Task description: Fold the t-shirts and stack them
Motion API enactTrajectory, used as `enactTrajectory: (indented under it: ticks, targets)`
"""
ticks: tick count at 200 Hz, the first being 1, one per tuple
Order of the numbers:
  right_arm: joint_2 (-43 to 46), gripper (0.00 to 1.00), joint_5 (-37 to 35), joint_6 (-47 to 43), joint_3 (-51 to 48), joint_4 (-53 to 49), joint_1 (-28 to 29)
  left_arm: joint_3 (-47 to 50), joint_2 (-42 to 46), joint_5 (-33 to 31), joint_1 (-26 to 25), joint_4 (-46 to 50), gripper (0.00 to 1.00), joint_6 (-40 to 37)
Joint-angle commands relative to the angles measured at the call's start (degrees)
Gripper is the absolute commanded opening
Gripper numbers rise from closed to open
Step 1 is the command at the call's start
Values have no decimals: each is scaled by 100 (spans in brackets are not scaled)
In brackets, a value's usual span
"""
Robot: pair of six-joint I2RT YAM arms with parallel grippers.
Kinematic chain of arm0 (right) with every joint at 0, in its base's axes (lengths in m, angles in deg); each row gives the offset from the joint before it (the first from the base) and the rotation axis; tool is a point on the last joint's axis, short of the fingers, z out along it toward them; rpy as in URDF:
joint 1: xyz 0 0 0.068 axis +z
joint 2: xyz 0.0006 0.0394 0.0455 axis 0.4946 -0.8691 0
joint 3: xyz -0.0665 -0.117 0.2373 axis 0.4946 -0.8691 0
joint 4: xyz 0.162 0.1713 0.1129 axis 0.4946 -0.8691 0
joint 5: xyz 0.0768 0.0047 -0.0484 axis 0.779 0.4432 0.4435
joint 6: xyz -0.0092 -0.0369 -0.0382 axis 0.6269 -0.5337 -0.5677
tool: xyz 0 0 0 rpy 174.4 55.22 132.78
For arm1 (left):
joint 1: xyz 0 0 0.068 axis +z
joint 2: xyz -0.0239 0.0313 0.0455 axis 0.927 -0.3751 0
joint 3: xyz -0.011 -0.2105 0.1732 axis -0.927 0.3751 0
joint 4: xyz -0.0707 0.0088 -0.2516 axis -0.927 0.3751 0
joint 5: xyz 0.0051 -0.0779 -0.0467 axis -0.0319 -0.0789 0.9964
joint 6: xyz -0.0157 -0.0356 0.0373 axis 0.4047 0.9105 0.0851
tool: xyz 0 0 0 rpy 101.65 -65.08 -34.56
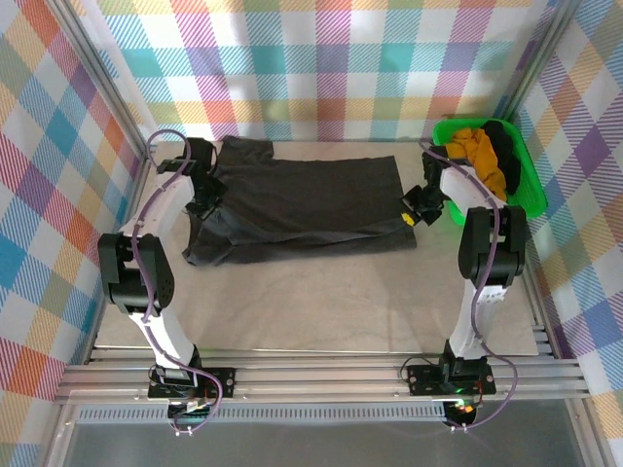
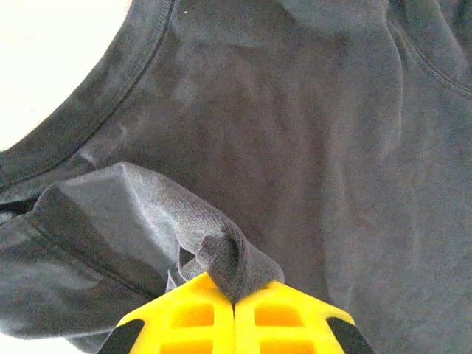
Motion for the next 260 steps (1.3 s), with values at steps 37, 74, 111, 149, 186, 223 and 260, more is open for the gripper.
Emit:
enactTrajectory:
  ticks: [37, 74, 111, 149, 186, 223, 260]
  targets:
    - [-360, 0, -12, 147, 370, -252, -61, -519, -397, -96, 135, -71, 0, -239]
    - [-571, 0, 106, 105, 554, -190, -58, -611, -600, -163, 226, -48, 0, -290]
    - [-738, 12, 92, 28, 716, -203, -61, -888, -913, 90, 361, -57, 9, -548]
    - [-343, 43, -162, -333, 747, -292, -62, -226, -161, -368, 581, 143, 55, -218]
    - [561, 46, -189, -416, -281, 54, 19, 1655, 921, -300, 1470, -43, 47, 923]
    - [1018, 48, 145, -638, -1307, 610, 61, 2426, 788, 572, 2017, -582, 40, 1136]
    - [853, 51, 275, -888, -1458, 574, 18, 2785, 649, 1049, 2332, -1299, 47, 923]
